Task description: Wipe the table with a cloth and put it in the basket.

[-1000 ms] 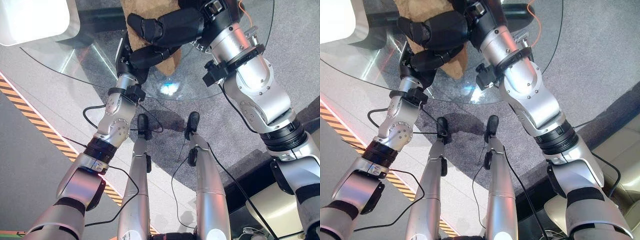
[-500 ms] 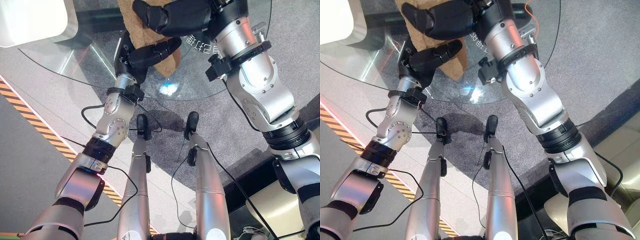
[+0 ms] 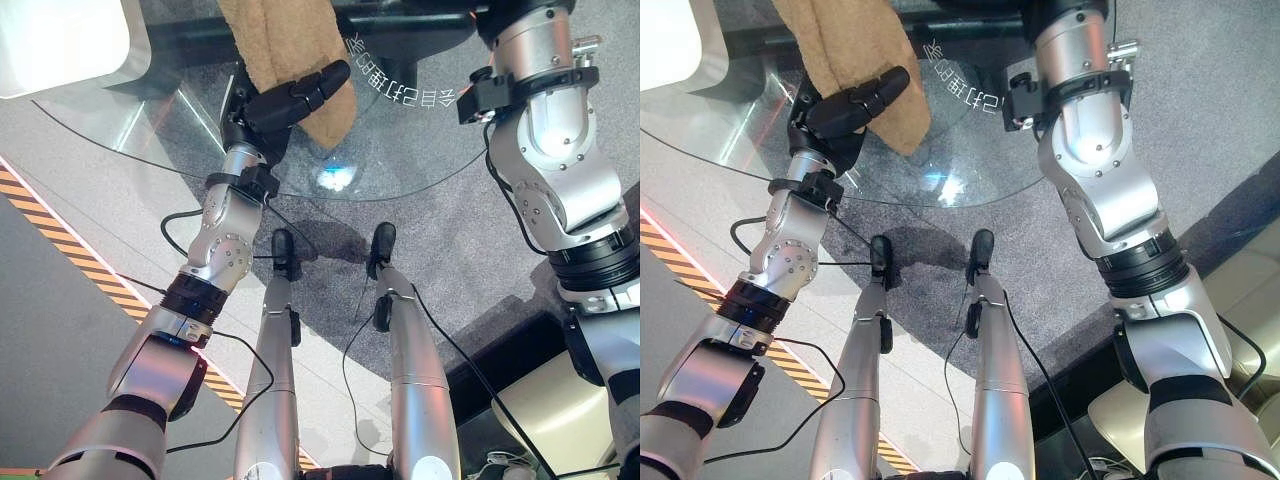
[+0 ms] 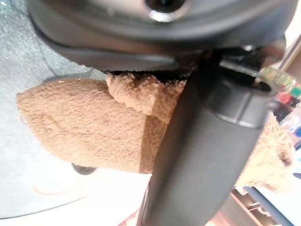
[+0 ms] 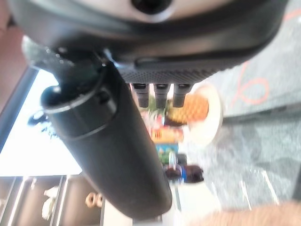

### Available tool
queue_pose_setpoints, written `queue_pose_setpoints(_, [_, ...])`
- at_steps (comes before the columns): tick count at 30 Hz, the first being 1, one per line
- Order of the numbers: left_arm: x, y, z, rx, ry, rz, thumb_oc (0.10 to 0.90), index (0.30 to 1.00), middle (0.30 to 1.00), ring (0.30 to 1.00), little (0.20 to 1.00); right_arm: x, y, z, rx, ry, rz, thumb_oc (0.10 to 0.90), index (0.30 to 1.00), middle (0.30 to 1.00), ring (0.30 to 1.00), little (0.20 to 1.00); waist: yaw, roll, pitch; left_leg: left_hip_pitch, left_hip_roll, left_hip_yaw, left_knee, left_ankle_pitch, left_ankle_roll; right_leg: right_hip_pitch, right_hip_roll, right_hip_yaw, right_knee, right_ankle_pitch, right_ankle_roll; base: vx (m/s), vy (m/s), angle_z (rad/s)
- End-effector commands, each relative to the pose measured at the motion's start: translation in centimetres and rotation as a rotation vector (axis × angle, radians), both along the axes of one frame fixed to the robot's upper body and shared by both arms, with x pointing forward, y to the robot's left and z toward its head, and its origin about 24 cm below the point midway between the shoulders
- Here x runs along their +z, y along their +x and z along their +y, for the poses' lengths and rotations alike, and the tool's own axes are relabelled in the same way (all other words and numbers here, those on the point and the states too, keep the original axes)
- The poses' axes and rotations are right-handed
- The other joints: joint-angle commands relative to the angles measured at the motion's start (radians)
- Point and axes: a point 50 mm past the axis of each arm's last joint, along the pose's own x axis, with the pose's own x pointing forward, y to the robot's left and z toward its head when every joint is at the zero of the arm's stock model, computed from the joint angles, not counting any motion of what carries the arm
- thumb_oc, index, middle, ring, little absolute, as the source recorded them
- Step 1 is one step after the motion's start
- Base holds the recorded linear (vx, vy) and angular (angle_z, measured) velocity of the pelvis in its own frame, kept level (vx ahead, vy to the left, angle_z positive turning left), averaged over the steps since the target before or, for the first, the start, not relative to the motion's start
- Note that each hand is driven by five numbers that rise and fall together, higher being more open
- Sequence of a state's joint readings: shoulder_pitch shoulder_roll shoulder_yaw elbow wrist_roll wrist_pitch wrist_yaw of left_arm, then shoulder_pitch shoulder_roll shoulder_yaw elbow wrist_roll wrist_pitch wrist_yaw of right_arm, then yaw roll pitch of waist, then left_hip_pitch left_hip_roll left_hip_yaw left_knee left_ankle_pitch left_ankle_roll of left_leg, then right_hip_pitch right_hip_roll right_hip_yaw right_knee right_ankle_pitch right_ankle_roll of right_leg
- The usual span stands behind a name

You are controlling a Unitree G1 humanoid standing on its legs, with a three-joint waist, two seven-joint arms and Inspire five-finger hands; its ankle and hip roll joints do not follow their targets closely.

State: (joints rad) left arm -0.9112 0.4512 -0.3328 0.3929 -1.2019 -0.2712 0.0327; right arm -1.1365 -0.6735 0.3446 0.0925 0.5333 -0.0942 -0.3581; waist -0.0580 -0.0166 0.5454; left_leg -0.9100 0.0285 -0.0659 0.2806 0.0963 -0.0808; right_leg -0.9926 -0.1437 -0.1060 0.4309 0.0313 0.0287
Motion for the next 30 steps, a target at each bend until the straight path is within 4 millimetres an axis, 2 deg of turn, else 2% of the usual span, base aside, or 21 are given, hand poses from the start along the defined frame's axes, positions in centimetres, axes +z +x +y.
queue_pose_setpoints(1, [7.9,-3.0,0.6,-0.036,-0.090,-0.417,0.100,0.300,0.300,0.300,0.200,5.9,-5.2,-1.8,0.049,0.137,-0.346,0.800,0.900,0.900,0.900,0.900,0.003,-0.005,-0.025,0.009,0.013,0.070,0.069,-0.053,0.043,0.085,0.052,0.057,-0.036,0.006,0.039,0.00,0.000,0.00])
queue_pose_setpoints(10, [9.1,-3.5,2.6,0.053,-0.146,-0.501,0.100,0.300,0.300,0.300,0.200,3.6,-2.6,-6.0,-0.112,0.237,-0.196,0.800,0.900,0.900,0.900,0.900,-0.006,-0.005,-0.025,-0.001,0.018,0.074,0.079,-0.062,0.042,0.073,0.054,0.063,-0.020,-0.006,0.036,0.00,0.000,0.00])
queue_pose_setpoints(12, [9.5,-3.7,3.5,0.085,-0.155,-0.526,0.100,0.300,0.300,0.300,0.200,2.4,-1.4,-7.8,-0.176,0.266,-0.140,0.800,0.900,0.900,0.900,0.900,-0.007,-0.002,-0.025,-0.001,0.020,0.075,0.078,-0.065,0.041,0.074,0.054,0.064,-0.019,-0.011,0.036,0.00,0.000,0.00])
queue_pose_setpoints(21, [10.2,-4.1,6.0,0.167,-0.215,-0.584,0.100,0.300,0.300,0.300,0.200,-2.3,1.3,-13.0,-0.321,0.372,0.053,0.800,0.900,0.900,0.900,0.900,-0.010,0.012,-0.025,-0.007,0.023,0.077,0.088,-0.075,0.037,0.064,0.053,0.064,-0.001,-0.028,0.034,0.00,0.000,0.00])
queue_pose_setpoints(27, [10.3,-4.1,7.3,0.220,-0.236,-0.592,0.100,0.300,0.300,0.300,0.200,-5.1,2.3,-15.4,-0.376,0.412,0.157,0.800,0.900,0.900,0.900,0.900,-0.010,0.020,-0.025,-0.012,0.025,0.075,0.099,-0.083,0.035,0.061,0.051,0.062,0.012,-0.043,0.032,0.01,0.009,-0.03])
queue_pose_setpoints(30, [10.1,-4.0,8.3,0.247,-0.248,-0.588,0.100,0.300,0.300,0.300,0.200,-7.9,2.8,-17.1,-0.401,0.448,0.245,0.800,0.900,0.900,0.900,0.900,-0.008,0.022,-0.025,-0.009,0.025,0.072,0.107,-0.086,0.033,0.065,0.050,0.060,0.022,-0.053,0.030,0.01,0.009,-0.04])
